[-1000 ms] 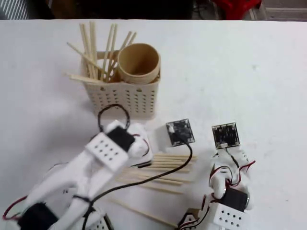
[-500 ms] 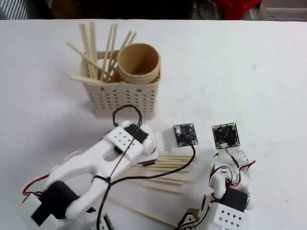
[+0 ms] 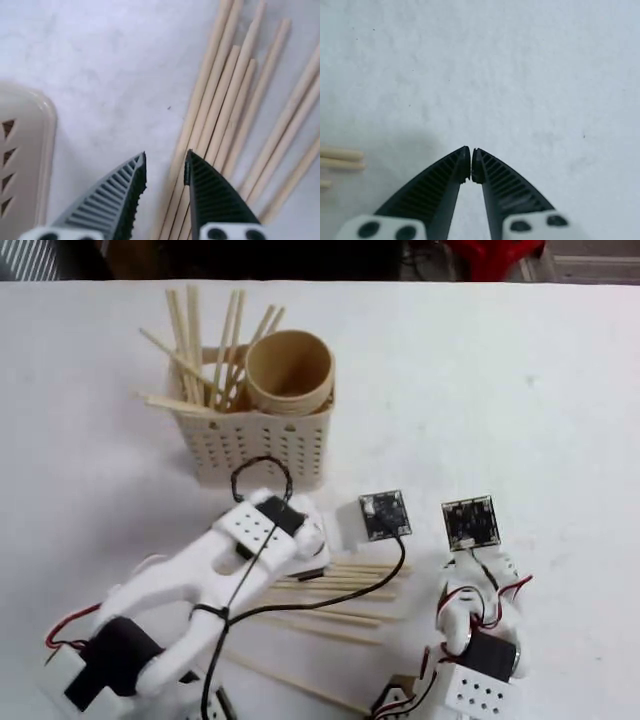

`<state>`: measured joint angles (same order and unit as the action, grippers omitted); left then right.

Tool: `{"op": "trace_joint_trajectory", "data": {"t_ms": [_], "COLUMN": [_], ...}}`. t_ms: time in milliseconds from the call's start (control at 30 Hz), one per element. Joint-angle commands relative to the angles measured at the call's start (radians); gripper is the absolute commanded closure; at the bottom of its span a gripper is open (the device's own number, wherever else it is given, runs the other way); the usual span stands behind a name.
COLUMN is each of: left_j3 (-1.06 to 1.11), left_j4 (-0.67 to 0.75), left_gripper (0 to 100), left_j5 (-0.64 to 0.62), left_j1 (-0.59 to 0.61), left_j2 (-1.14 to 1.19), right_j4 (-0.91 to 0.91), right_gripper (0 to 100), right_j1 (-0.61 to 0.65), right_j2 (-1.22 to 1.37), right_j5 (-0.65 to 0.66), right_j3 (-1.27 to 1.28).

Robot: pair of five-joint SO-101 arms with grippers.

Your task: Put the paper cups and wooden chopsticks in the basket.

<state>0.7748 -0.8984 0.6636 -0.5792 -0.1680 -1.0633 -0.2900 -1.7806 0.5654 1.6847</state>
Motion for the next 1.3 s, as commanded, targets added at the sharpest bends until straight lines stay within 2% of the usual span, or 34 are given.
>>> {"op": "trace_joint_trajectory", "data": {"t_ms": [0, 300, 700, 867, 1067, 1167, 1267], "left_j3": [-0.044, -0.161, -0.19, -0.189, -0.187, -0.21, -0.292], "left_j4": [0.015, 0.028, 0.029, 0.028, 0.026, 0.005, -0.086], "left_gripper": [86, 87, 87, 98, 98, 98, 98], "left_j5": [0.006, 0.002, 0.0, 0.0, -0.04, -0.038, -0.046], "left_j1": [0.007, 0.015, 0.015, 0.015, 0.016, 0.03, 0.051], "left_j2": [0.039, 0.229, 0.259, 0.259, 0.251, 0.249, 0.249], "right_j4": [-0.002, -0.002, -0.002, -0.002, -0.002, -0.002, -0.002], "right_gripper": [97.4, 97.4, 97.4, 97.4, 97.4, 97.4, 97.4], "right_j1": [-0.007, -0.007, -0.007, -0.007, -0.007, -0.007, -0.007], "right_j2": [-0.01, -0.01, -0.01, -0.01, -0.01, -0.01, -0.01], "right_j5": [0.003, 0.003, 0.003, 0.003, 0.003, 0.003, 0.003], "right_j3": [0.006, 0.006, 0.006, 0.006, 0.006, 0.006, 0.006]}}
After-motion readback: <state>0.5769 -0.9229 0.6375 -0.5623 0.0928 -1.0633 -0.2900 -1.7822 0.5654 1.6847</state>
